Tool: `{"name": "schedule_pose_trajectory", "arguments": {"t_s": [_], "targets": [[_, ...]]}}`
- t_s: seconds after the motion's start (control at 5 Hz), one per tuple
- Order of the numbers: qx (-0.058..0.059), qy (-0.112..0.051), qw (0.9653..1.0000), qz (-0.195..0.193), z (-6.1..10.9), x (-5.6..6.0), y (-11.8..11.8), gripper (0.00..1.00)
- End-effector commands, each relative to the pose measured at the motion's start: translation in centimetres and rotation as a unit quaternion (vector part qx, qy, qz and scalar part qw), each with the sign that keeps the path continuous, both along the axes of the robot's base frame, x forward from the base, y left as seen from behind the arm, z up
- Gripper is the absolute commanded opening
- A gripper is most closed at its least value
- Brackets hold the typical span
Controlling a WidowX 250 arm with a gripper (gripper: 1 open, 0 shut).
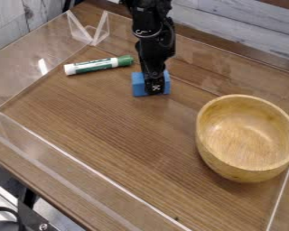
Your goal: Put the blue block in the brown bowl
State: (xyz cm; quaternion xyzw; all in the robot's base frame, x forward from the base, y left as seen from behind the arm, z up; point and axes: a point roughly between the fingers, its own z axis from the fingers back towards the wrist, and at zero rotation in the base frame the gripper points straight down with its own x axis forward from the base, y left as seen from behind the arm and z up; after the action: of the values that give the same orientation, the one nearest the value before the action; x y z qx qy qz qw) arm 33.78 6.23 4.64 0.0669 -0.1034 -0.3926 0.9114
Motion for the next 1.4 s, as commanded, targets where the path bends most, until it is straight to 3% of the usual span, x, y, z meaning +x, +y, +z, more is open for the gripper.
{"name": "schedule_pose_trajectory", "arguments": {"t_s": [0.0,0.4,0.6,1.2], "targets": [[0.003,-0.030,0.9995,0.009,1.1,1.1,0.7,1.00],[-0.001,-0.037,0.9992,0.016,0.4,1.4,1.1,1.00],[-0.003,-0.040,0.9990,0.020,0.1,1.6,1.2,0.00],[0.008,-0.045,0.9986,0.027,2.3,1.3,1.6,0.00]]}}
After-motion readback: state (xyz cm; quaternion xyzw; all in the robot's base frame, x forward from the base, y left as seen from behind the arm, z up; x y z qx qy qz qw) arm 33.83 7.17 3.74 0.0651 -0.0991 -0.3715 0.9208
